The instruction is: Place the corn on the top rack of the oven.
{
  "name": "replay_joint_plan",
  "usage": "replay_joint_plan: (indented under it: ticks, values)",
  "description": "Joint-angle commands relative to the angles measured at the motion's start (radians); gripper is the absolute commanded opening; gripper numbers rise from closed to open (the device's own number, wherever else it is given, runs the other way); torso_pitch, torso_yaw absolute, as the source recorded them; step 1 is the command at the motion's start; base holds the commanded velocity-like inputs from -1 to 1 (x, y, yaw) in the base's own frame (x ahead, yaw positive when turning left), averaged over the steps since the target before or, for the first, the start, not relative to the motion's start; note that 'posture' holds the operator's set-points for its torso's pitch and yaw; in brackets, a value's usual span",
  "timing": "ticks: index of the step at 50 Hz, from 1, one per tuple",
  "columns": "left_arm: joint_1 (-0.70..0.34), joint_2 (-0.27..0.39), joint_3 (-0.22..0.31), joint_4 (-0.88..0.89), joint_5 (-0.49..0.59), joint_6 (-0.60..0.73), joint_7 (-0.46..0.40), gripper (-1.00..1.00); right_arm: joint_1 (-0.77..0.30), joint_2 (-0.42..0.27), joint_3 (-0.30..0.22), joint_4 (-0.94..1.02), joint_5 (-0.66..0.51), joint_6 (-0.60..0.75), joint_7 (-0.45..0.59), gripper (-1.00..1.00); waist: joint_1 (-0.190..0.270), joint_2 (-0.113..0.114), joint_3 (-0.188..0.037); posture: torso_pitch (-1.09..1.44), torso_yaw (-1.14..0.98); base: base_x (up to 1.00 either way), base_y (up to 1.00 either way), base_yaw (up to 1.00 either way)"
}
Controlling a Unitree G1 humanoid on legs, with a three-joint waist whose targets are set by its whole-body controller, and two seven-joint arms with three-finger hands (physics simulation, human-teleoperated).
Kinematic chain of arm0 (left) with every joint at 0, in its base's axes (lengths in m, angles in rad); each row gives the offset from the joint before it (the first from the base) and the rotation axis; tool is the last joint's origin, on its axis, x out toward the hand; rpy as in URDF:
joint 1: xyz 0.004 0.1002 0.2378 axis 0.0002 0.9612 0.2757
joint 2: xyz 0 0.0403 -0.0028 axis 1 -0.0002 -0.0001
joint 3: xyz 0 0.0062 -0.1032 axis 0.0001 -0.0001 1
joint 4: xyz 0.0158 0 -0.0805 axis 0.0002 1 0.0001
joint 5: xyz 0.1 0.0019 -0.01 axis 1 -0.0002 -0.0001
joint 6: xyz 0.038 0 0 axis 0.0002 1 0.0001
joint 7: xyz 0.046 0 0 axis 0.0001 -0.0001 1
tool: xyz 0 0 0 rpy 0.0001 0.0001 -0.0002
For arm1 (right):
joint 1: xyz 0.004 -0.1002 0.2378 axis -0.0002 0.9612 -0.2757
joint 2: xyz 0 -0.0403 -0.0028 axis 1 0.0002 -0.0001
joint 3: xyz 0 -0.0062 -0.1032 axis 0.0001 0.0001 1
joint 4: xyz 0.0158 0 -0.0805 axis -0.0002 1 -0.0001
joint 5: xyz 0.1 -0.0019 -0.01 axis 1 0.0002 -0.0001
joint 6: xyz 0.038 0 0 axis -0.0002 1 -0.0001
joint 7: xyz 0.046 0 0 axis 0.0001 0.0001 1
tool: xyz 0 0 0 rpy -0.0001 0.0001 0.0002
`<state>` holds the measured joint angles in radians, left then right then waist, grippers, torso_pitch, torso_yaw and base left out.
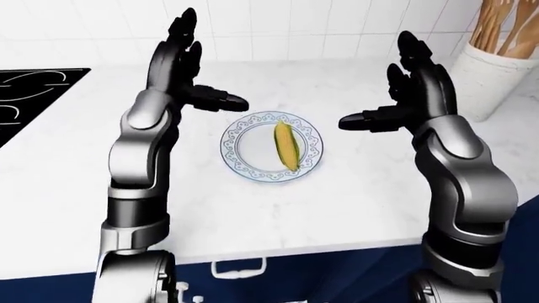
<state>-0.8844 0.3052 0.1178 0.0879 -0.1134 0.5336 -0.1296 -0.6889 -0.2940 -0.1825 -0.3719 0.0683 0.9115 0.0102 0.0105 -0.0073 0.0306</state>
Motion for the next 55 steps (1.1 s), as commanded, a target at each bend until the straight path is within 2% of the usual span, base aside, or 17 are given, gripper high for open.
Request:
replay_joint_plan:
  ticks: [1, 3, 6, 10, 12, 14, 15, 16, 17, 18, 21, 25, 31, 36, 43, 49, 55]
  values:
    - [-0.078, 0.028, 0.000, 0.033, 0.035, -0.109, -0.085, 1.00, -0.028, -0.010, -0.006, -0.027, -0.004, -0.033, -0.001, 1.00, 0.000, -0.001, -0.028, 0.00, 0.00, 0.00, 0.00, 0.00]
    - [-0.134, 0.049, 0.007, 0.105, 0.059, -0.173, -0.139, 1.00, -0.026, -0.008, -0.004, -0.023, -0.006, -0.039, 0.000, 1.00, 0.001, -0.002, -0.028, 0.00, 0.00, 0.00, 0.00, 0.00]
    - [-0.201, 0.074, -0.020, 0.216, 0.135, -0.326, -0.234, 1.00, -0.028, -0.007, -0.003, -0.023, -0.008, -0.037, 0.001, 1.00, 0.001, -0.005, -0.027, 0.00, 0.00, 0.00, 0.00, 0.00]
    - [-0.273, 0.077, -0.038, 0.316, 0.238, -0.423, -0.345, 1.00, -0.034, -0.006, -0.003, -0.028, -0.010, -0.027, -0.001, 1.00, 0.003, -0.008, -0.024, 0.00, 0.00, 0.00, 0.00, 0.00]
    - [-0.302, 0.079, -0.048, 0.344, 0.286, -0.448, -0.420, 1.00, -0.033, -0.008, -0.007, -0.028, -0.008, -0.030, 0.000, 1.00, 0.004, -0.009, -0.024, 0.00, 0.00, 0.00, 0.00, 0.00]
    - [-0.309, 0.093, -0.089, 0.362, 0.393, -0.546, -0.483, 1.00, -0.034, -0.007, -0.006, -0.032, -0.007, -0.027, 0.000, 1.00, 0.005, -0.010, -0.021, 0.00, 0.00, 0.00, 0.00, 0.00]
    - [-0.314, 0.075, -0.074, 0.343, 0.399, -0.549, -0.512, 1.00, -0.035, -0.009, -0.009, -0.036, -0.006, -0.024, 0.000, 1.00, 0.005, -0.010, -0.020, 0.00, 0.00, 0.00, 0.00, 0.00]
    - [-0.321, 0.076, -0.079, 0.361, 0.434, -0.614, -0.524, 1.00, -0.035, -0.009, -0.010, -0.039, -0.005, -0.022, -0.001, 1.00, 0.004, -0.011, -0.020, 0.00, 0.00, 0.00, 0.00, 0.00]
    - [-0.331, 0.060, -0.064, 0.361, 0.427, -0.604, -0.553, 1.00, -0.036, -0.009, -0.009, -0.038, -0.004, -0.022, -0.001, 1.00, 0.005, -0.012, -0.019, 0.00, 0.00, 0.00, 0.00, 0.00]
    - [-0.339, 0.067, -0.077, 0.399, 0.470, -0.683, -0.545, 1.00, -0.036, -0.010, -0.010, -0.041, -0.003, -0.021, -0.001, 1.00, 0.005, -0.013, -0.019, 0.00, 0.00, 0.00, 0.00, 0.00]
    - [-0.367, 0.051, -0.087, 0.457, 0.519, -0.791, -0.587, 1.00, -0.042, -0.016, -0.019, -0.048, 0.005, -0.012, -0.002, 1.00, 0.006, -0.017, -0.017, 0.00, 0.00, 0.00, 0.00, 0.00]
    - [-0.378, 0.024, -0.097, 0.486, 0.575, -0.881, -0.652, 1.00, -0.043, -0.022, -0.023, -0.057, 0.015, -0.004, -0.004, 1.00, 0.007, -0.021, -0.016, 0.00, 0.00, 0.00, 0.00, 0.00]
    - [-0.427, -0.008, -0.111, 0.568, 0.660, -1.032, -0.667, 1.00, -0.041, -0.027, -0.028, -0.060, 0.028, -0.003, -0.009, 1.00, 0.009, -0.026, -0.014, 0.00, 0.00, 0.00, 0.00, 0.00]
    - [-0.431, -0.037, -0.117, 0.583, 0.704, -1.098, -0.675, 1.00, -0.045, -0.034, -0.033, -0.071, 0.037, 0.008, -0.014, 1.00, 0.010, -0.029, -0.012, 0.00, 0.00, 0.00, 0.00, 0.00]
    - [-0.415, -0.065, -0.125, 0.570, 0.731, -1.187, -0.700, 0.70, -0.049, -0.042, -0.037, -0.087, 0.049, 0.023, -0.022, 1.00, 0.010, -0.031, -0.012, 0.00, 0.00, 0.00, 0.00, 0.00]
    - [-0.400, -0.073, -0.130, 0.559, 0.749, -1.255, -0.715, 0.69, -0.049, -0.045, -0.036, -0.081, 0.052, 0.015, -0.025, 1.00, 0.010, -0.032, -0.012, 0.00, 0.00, 0.00, 0.00, 0.00]
    - [-0.385, -0.078, -0.134, 0.534, 0.759, -1.310, -0.746, 0.58, -0.051, -0.049, -0.038, -0.081, 0.056, 0.016, -0.027, 1.00, 0.011, -0.033, -0.012, 0.00, 0.00, 0.00, 0.00, 0.00]
